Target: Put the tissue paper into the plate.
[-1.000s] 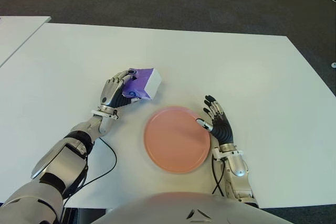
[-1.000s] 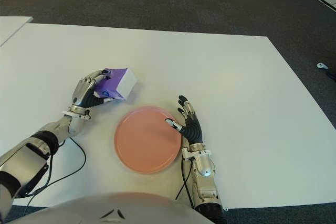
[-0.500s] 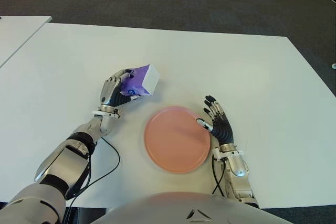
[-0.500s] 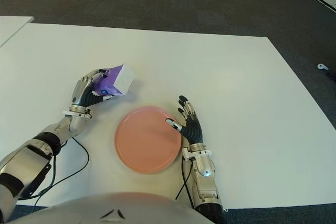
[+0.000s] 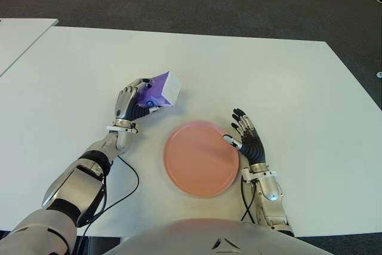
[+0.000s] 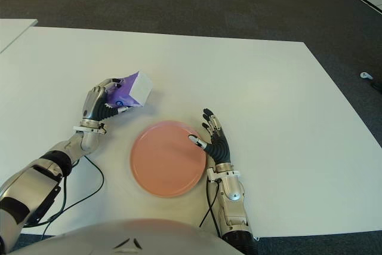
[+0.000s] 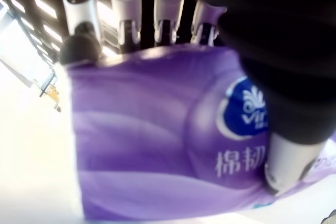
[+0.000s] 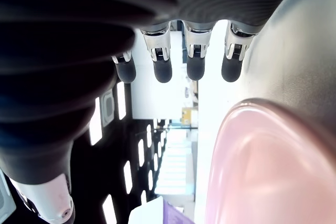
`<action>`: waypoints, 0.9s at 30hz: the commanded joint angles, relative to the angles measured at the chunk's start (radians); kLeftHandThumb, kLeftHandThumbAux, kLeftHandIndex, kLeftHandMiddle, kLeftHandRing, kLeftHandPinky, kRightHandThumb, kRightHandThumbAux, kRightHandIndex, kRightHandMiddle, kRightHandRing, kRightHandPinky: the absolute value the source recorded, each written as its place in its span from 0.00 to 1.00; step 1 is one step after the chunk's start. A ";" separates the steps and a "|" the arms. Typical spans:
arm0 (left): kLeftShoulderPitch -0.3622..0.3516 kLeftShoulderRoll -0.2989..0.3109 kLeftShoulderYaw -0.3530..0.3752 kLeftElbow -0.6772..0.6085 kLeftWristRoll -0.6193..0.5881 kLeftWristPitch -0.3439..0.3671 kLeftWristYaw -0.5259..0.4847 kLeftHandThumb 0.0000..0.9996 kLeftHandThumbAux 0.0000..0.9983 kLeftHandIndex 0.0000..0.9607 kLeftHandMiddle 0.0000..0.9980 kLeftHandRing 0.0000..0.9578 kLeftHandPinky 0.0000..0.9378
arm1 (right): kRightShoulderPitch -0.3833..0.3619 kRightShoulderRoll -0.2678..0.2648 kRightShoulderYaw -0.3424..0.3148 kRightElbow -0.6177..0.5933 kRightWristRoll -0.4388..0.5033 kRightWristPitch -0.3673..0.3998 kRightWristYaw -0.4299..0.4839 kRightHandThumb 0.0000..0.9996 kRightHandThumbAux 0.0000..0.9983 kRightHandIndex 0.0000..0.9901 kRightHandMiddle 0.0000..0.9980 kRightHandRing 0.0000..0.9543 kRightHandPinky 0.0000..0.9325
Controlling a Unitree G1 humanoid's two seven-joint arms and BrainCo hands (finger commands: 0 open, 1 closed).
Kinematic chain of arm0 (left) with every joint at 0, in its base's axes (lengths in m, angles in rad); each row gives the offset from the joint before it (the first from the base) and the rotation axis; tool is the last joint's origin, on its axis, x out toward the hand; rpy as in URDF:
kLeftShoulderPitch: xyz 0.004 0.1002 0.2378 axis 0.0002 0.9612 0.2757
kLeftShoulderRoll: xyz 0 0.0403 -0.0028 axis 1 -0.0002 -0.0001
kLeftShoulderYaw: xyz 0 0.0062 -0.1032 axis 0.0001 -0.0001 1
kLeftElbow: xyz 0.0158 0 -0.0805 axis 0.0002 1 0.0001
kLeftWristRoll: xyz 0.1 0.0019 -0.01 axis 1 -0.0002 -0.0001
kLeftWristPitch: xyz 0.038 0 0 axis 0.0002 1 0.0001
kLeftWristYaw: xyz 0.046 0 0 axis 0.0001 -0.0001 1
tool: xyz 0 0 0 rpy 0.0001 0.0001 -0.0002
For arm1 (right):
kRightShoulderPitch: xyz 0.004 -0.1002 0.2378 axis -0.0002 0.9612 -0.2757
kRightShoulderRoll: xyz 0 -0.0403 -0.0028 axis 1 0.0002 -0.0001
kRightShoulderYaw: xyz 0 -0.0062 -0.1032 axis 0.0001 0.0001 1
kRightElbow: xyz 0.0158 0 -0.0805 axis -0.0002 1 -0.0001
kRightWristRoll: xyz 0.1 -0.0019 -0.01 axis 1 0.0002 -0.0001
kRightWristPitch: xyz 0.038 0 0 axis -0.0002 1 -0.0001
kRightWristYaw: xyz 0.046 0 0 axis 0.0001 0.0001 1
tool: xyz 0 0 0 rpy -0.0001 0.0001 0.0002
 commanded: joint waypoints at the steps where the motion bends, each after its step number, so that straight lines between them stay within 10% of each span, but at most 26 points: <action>1: 0.033 0.021 0.007 0.014 0.010 -0.013 0.007 0.74 0.70 0.46 0.86 0.89 0.89 | 0.056 -0.004 -0.008 0.110 -0.005 0.088 -0.007 0.07 0.70 0.00 0.00 0.00 0.00; 19: 0.030 0.164 0.142 -0.402 0.016 -0.041 -0.021 0.73 0.70 0.46 0.86 0.89 0.92 | 0.038 -0.002 -0.017 0.135 -0.007 0.084 -0.004 0.07 0.70 0.00 0.00 0.00 0.00; 27: 0.197 0.233 0.200 -0.941 -0.073 -0.051 -0.282 0.73 0.70 0.46 0.85 0.89 0.92 | 0.025 -0.004 -0.020 0.150 -0.005 0.082 -0.003 0.07 0.70 0.00 0.00 0.00 0.00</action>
